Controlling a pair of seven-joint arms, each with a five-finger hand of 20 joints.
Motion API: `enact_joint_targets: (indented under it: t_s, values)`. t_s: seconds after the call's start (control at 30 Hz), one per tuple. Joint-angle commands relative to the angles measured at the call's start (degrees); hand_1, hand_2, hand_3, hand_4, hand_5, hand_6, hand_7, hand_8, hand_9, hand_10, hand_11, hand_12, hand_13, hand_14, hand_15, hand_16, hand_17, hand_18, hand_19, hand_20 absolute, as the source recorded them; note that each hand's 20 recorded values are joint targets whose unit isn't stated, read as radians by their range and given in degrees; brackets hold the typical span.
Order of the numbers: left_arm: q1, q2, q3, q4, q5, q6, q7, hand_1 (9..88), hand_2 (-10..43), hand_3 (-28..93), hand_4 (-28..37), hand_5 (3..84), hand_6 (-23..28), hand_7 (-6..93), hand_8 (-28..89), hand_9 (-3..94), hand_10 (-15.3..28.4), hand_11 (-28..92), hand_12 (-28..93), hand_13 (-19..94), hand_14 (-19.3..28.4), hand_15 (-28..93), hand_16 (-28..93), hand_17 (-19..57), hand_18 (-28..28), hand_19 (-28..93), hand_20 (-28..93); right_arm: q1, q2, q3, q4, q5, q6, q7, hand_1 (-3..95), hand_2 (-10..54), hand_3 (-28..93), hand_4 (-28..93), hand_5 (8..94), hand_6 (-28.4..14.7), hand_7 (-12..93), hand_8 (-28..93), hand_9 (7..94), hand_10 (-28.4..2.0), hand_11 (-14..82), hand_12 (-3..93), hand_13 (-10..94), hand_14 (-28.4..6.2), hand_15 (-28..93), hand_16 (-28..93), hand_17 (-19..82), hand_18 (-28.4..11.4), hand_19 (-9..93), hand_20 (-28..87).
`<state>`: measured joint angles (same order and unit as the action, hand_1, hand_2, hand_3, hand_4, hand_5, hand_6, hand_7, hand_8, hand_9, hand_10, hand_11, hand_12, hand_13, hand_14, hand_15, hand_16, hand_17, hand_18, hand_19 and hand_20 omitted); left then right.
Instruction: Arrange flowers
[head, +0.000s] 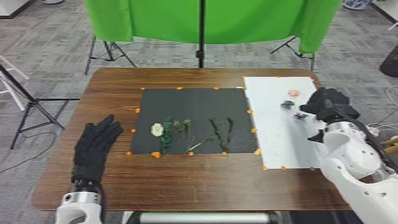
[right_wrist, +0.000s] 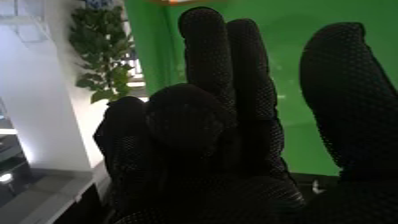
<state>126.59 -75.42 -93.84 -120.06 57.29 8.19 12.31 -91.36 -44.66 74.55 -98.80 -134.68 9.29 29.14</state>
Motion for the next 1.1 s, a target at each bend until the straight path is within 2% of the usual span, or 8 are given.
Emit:
enact_joint_targets:
  t_s: [0.03,0.3,0.43,0.53,0.6,0.77,0.97,1.1]
  values:
    - [-0.1,-0.22,0.22,0.91,0.38,-1.44,-0.75,16.4,5.2,63,-28.3,42.6,7.3,6.5,-5,40.0,14.0,18,11,28,17.8,26,-2,0.6,13.2,16,19,0.0,0.0,-1.4,0.8,2.0,-6.5,-0.9,33.5,-9.5,68,-19,65.6,1.0,16,-10,72.6,-15.3,19.1,22.4,83,-6.8,65,35,62,-14.6,93,63]
    - [-0.6,-0.3,0.25,1.1,0.57,-2.2,-0.91,16.2,5.1,63,-28.3,42.6,7.4,6.4,-5,40.1,13.9,18,11,28,17.9,26,-2,0.5,13.2,16,19,1.8,-0.3,-5.3,2.9,-0.2,-9.5,-1.7,37.9,-9.5,69,-20,61.1,1.5,15,-9,69.9,-15.2,18.2,22.2,84,-6.1,65,34,62,-14.0,93,62]
    - [0.1,-0.7,0.1,0.86,0.34,-1.75,-0.59,16.3,5.1,63,-28.3,42.6,7.4,6.3,-5,40.1,14.0,18,11,28,17.9,26,-2,0.6,13.2,15,19,1.6,-0.4,-5.8,4.3,-1.1,-7.6,-1.9,43.9,-9.5,71,-23,66.9,2.7,18,-10,76.3,-12.8,20.9,22.1,87,-3.5,64,34,64,-12.8,93,62]
    - [0.4,-0.83,-0.07,0.65,0.45,-1.53,-0.87,16.2,5.0,63,-28.3,42.6,7.4,6.3,-5,40.1,14.0,18,11,28,17.9,26,-2,0.5,13.2,15,19,1.7,-0.1,-5.8,4.4,-1.2,-4.7,-2.3,57.9,-9.5,57,-20,73.8,1.9,18,3,88.1,-9.2,9.2,37.9,89,-2.8,63,34,66,-11.8,93,62]
    - [0.6,-0.96,-0.06,0.67,0.27,-1.23,-0.87,16.3,5.0,63,-28.3,42.6,7.4,6.3,-5,40.2,13.9,18,11,28,17.9,26,-2,0.5,13.2,15,19,2.0,0.5,-5.6,3.5,-1.5,-4.1,-2.3,62.7,-9.5,56,-18,80.4,1.3,21,7,93.0,-8.2,11.9,40.0,92,-1.9,62,35,69,-11.3,93,62]
    - [0.2,-0.45,-0.21,0.83,0.12,-1.59,-1.28,16.7,4.9,63,-28.3,42.6,7.4,6.2,-5,40.2,13.9,18,11,28,17.9,26,-2,0.6,13.2,15,19,1.6,1.2,-2.3,-3.5,-1.4,-1.4,-0.9,64.5,-9.5,57,-19,82.8,0.4,21,8,93.7,-7.9,15.0,39.7,93,-1.4,62,35,70,-10.7,93,61]
    - [-0.4,0.21,-0.57,1.02,0.15,-1.89,-1.21,16.9,4.7,64,-28.3,42.7,7.4,6.2,-5,40.2,14.0,18,11,28,17.8,26,-2,0.5,13.2,15,19,11.0,1.5,-10.4,-10.1,0.8,2.8,-3.2,63.8,-9.5,59,-19,83.4,0.0,21,9,93.7,-7.9,15.9,39.6,94,-0.9,62,35,70,-10.3,93,61]
    - [-0.6,0.48,-0.62,1.38,0.06,-2.09,-0.4,16.9,4.7,64,-28.3,42.6,7.3,6.0,-5,40.0,14.0,17,11,28,17.9,26,-2,0.6,13.2,15,19,24.3,-3.2,-24.0,-8.3,5.0,3.3,-6.8,64.0,-9.5,59,-19,83.5,0.0,20,9,93.7,-8.0,16.2,39.5,94,-0.8,62,35,71,-9.9,93,61]
